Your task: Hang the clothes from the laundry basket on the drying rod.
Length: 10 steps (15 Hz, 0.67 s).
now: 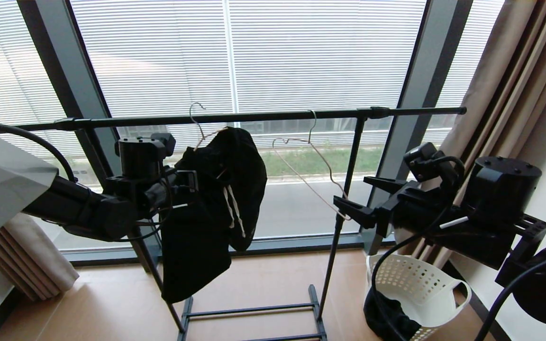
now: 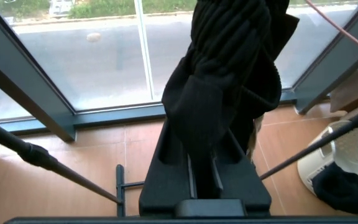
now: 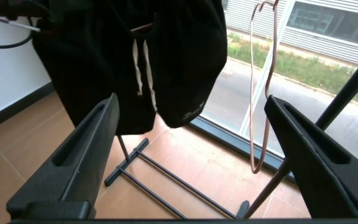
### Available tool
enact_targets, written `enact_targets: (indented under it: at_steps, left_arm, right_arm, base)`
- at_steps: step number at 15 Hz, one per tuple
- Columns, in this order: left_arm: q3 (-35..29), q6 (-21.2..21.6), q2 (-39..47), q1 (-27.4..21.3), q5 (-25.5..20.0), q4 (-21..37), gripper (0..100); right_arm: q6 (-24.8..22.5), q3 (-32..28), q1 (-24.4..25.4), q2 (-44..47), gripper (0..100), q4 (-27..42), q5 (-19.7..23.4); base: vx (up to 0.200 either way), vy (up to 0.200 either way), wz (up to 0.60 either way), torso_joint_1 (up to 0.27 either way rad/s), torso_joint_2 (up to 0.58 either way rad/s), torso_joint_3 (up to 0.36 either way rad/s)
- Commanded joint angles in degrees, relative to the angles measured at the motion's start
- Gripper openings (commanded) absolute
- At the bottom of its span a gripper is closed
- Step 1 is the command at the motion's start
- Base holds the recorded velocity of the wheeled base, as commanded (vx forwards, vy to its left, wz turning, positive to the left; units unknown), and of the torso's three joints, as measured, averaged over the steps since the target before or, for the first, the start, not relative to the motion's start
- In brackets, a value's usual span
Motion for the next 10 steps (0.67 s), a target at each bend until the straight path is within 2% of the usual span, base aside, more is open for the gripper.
enact_targets:
  at_steps: [1,10]
  left_arm:
    - [-1.55,-0.02,2.34,0.38,-0.01,0.00,0]
    - [-1.29,-0.02,3.57,0.73,-0.10,-0.09,0]
  right_arm:
    - [0.02,0.15,0.10,0.47,100,-0.07,0.06]
    - [0.02,0.15,0.28,1.61,100,-0.33,0.06]
  base:
    - [0.000,0.000,0.00,0.000,0.00,0.000]
    - [0.000,0.000,0.00,0.000,0.00,0.000]
